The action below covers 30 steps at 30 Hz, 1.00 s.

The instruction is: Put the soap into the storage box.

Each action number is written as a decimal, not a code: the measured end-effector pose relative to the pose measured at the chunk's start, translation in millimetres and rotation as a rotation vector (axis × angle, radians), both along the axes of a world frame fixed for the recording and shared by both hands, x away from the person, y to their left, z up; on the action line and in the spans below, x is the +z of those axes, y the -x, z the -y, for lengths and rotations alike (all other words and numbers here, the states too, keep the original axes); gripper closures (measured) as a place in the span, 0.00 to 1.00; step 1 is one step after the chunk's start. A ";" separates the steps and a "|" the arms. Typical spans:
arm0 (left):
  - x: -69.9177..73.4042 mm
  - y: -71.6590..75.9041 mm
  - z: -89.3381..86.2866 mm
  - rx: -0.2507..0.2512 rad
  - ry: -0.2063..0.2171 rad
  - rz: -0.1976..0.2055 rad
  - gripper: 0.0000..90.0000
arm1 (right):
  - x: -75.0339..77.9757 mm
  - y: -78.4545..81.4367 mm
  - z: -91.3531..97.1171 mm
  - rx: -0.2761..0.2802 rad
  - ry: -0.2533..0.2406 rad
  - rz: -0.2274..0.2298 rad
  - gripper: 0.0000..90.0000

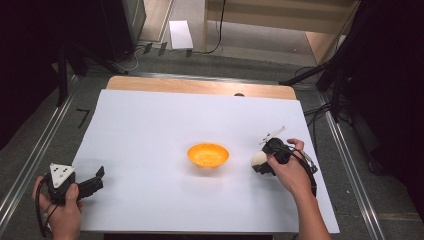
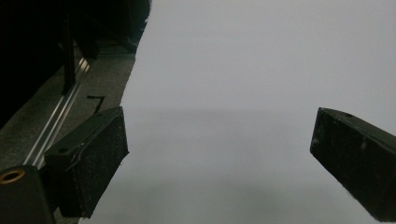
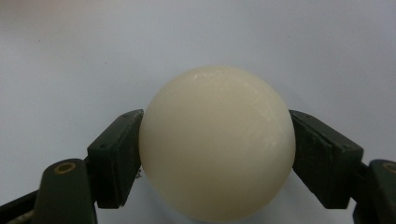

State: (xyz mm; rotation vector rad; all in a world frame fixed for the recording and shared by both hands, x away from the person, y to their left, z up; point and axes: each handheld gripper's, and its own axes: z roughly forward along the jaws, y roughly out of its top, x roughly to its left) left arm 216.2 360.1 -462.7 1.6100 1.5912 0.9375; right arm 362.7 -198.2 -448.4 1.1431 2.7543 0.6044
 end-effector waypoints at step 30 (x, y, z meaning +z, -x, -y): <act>0.2 0.1 0.3 0.000 -0.006 -0.004 0.05 | 9.9 -1.1 0.9 -0.005 -0.020 0.018 0.28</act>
